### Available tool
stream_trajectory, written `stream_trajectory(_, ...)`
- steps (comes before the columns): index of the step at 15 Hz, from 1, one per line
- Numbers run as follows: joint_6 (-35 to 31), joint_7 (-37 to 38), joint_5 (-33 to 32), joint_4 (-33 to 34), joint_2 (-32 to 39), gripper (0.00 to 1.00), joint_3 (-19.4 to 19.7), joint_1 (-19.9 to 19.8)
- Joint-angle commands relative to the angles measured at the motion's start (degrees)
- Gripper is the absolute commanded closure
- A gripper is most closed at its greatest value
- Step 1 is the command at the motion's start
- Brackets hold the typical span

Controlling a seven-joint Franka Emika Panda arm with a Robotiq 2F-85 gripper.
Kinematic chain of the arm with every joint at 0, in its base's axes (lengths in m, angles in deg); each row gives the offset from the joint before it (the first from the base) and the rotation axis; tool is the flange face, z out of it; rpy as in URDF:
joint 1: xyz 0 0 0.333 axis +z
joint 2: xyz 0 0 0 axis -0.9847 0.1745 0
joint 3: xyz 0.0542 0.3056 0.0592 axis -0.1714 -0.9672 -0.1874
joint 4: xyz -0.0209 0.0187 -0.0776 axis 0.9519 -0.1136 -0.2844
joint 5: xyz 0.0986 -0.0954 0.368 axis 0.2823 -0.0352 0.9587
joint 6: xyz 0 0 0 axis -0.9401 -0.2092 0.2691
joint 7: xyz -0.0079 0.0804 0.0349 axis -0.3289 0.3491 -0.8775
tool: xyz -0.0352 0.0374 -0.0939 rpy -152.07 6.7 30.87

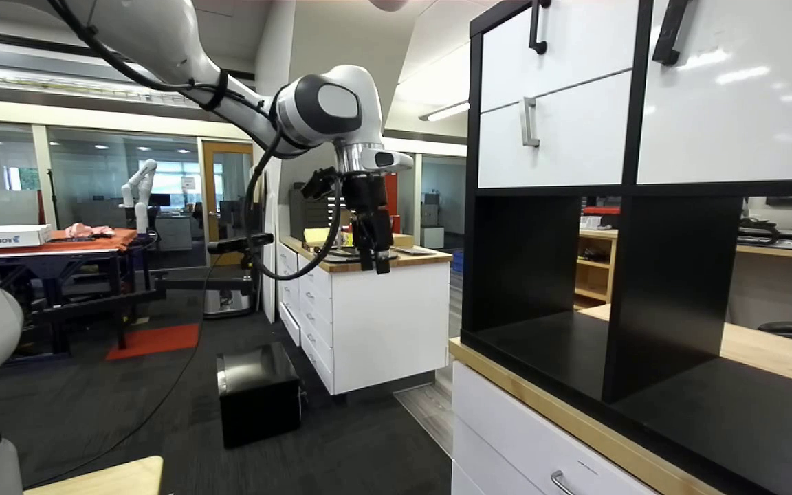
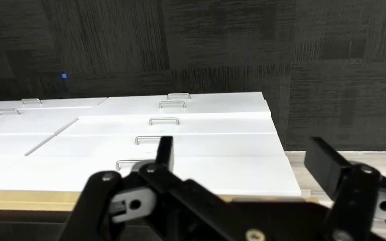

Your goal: Open the middle drawer on the left

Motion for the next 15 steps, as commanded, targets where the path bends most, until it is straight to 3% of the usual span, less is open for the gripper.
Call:
stream_trajectory(1,-2.1,1.5,-3.6,3.0,0.3,0.00,1.0,-0.1)
stream_trajectory(15,-15.6,4.1,-13.0,8.7,0.4,0.00,2.2,-1.9)
